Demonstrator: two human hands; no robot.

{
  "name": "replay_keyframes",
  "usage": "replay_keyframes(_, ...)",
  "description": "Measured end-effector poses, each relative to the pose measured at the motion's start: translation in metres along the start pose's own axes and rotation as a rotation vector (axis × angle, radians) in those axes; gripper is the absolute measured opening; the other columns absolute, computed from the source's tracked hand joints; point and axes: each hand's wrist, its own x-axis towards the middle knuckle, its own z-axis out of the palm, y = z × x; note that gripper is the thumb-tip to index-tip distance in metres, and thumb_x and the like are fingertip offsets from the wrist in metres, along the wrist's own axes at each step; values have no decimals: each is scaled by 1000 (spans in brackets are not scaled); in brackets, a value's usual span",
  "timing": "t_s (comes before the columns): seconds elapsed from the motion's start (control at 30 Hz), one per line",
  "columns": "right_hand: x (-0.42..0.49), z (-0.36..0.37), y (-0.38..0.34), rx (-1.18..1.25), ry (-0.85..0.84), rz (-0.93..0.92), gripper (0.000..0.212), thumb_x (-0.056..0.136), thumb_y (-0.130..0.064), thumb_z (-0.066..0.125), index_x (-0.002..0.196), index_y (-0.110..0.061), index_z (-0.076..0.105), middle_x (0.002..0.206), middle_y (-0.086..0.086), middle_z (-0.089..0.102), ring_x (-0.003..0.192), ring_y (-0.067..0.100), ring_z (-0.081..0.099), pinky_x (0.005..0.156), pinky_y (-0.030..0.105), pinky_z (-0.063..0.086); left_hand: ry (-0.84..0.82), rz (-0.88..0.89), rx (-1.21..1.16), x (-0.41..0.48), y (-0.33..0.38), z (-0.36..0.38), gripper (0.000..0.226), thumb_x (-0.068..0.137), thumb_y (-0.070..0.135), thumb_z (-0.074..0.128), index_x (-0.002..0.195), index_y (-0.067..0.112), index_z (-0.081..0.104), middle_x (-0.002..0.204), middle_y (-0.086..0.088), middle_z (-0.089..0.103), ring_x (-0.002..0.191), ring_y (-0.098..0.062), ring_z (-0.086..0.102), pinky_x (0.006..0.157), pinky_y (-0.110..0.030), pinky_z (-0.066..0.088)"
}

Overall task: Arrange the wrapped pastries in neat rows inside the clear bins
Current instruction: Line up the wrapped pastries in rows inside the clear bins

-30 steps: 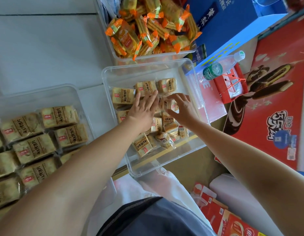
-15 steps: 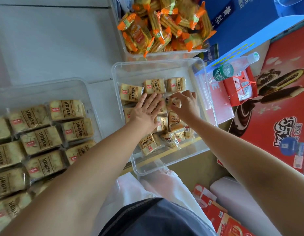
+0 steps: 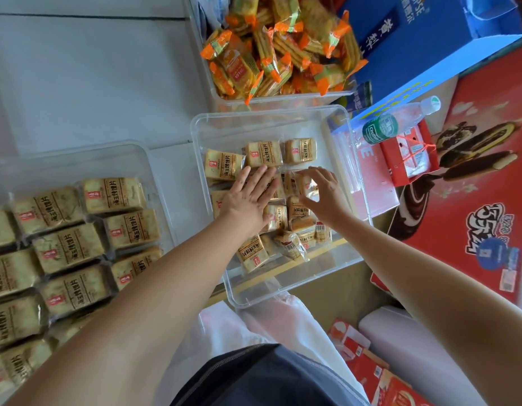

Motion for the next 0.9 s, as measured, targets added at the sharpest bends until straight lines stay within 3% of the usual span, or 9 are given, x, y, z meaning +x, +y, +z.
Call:
replay_keyframes(0.17, 16, 11, -3, 3, 157, 55, 53, 76, -25, 74, 122, -14, 51, 114, 8, 59, 104, 25, 52, 82, 32, 44, 13, 4, -15, 0, -1, 1, 72, 99, 58, 4, 146, 14, -29, 151, -10, -38, 140, -28, -35, 113, -50, -23)
replay_keyframes(0.23, 9, 15, -2, 8, 166, 10, 46, 77, -23, 72, 118, -13, 53, 117, 7, 57, 106, 25, 53, 84, 36, 48, 19, -3, -17, 1, 0, 2, 73, 98, 58, 5, 146, 14, -28, 151, -10, -38, 140, -28, -35, 112, -50, -24)
replay_keyframes(0.33, -1, 17, 5, 48, 144, -30, 47, 76, -20, 73, 119, -14, 57, 126, 12, 50, 115, 28, 49, 87, 33, 41, 5, -20, -19, 1, 4, 1, 74, 98, 59, 5, 146, 14, -28, 150, -11, -39, 138, -28, -37, 109, -52, -27)
replay_keyframes(0.5, 2, 16, 3, -43, 178, -113, 40, 74, -16, 74, 112, -16, 60, 116, 10, 55, 107, 28, 50, 82, 41, 49, -4, -46, -30, 3, 7, 1, 74, 98, 56, 6, 146, 12, -30, 150, -12, -40, 138, -29, -37, 110, -52, -25)
replay_keyframes(0.73, 5, 21, -3, -96, 144, -62, 58, 64, -33, 81, 112, -20, 52, 120, 3, 52, 110, 25, 48, 86, 40, 46, 0, -57, -49, 4, 9, 3, 75, 98, 56, 7, 144, 12, -32, 149, -12, -42, 138, -30, -38, 111, -53, -25)
replay_keyframes(0.9, 9, 16, 9, -25, 159, -130, 47, 71, -32, 74, 113, -22, 55, 117, 3, 55, 110, 25, 50, 87, 43, 47, 20, -61, -69, 6, 9, 6, 75, 98, 56, 7, 144, 12, -32, 149, -12, -42, 138, -30, -37, 111, -52, -25)
